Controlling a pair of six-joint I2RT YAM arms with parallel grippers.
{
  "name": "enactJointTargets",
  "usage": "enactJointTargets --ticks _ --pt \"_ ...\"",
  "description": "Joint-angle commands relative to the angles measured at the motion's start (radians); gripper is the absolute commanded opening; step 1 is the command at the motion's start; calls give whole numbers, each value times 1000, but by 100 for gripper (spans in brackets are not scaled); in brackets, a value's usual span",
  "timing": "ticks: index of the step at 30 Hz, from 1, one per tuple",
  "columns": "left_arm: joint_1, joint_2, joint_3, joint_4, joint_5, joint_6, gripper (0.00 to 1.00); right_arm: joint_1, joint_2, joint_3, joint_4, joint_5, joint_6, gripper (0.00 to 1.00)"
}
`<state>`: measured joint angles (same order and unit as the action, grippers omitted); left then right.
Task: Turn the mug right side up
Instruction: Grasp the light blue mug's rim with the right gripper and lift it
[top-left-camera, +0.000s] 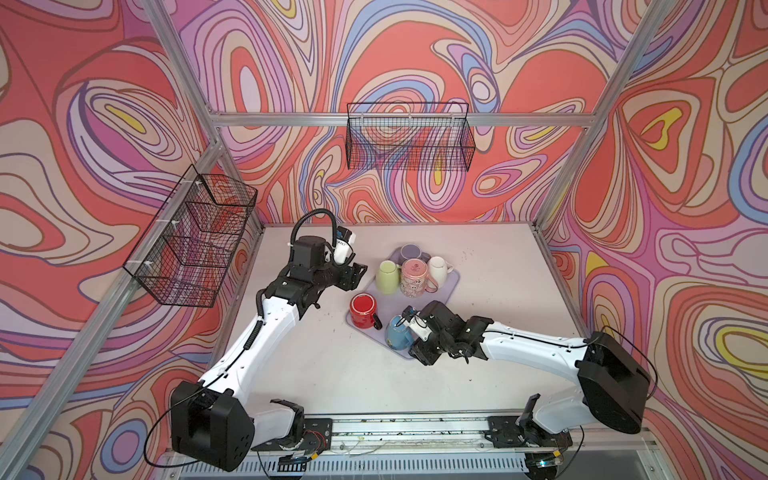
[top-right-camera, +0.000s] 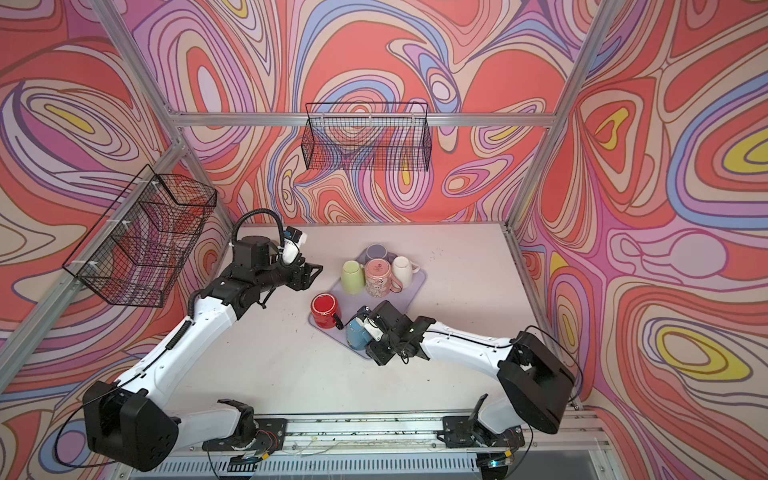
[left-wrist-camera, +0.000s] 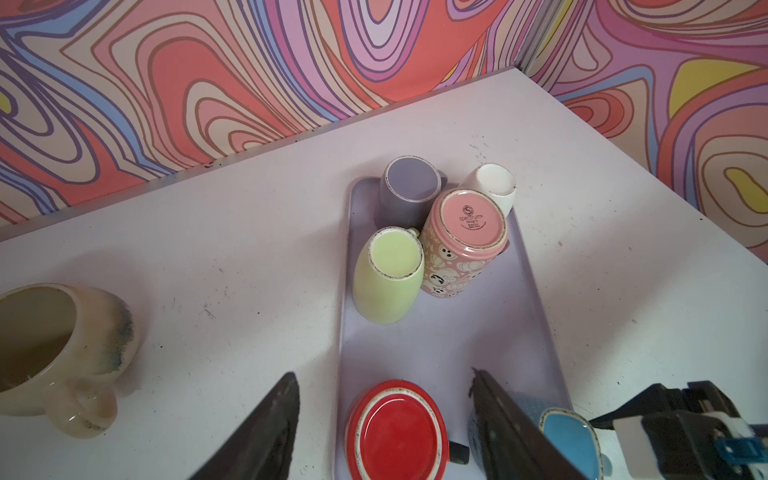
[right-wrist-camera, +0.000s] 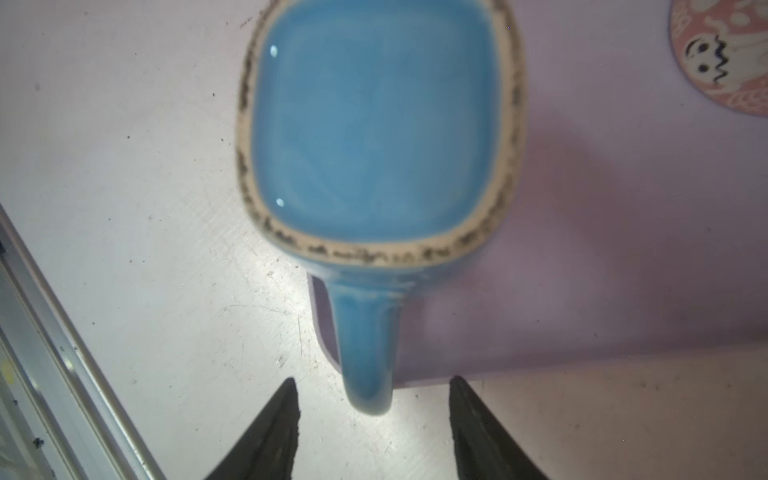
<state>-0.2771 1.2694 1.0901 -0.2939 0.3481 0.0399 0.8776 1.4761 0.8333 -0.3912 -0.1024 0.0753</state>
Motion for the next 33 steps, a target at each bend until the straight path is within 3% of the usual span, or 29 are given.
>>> enactJointTargets --ticks 1,18,33 --pt "-8 -16 -6 17 15 1 68 16 43 28 35 13 30 58" --pt "-10 -25 -8 10 3 14 68 27 130 2 187 98 55 39" --pt "-8 -24 -3 2 -5 23 69 27 148 -3 194 98 60 14"
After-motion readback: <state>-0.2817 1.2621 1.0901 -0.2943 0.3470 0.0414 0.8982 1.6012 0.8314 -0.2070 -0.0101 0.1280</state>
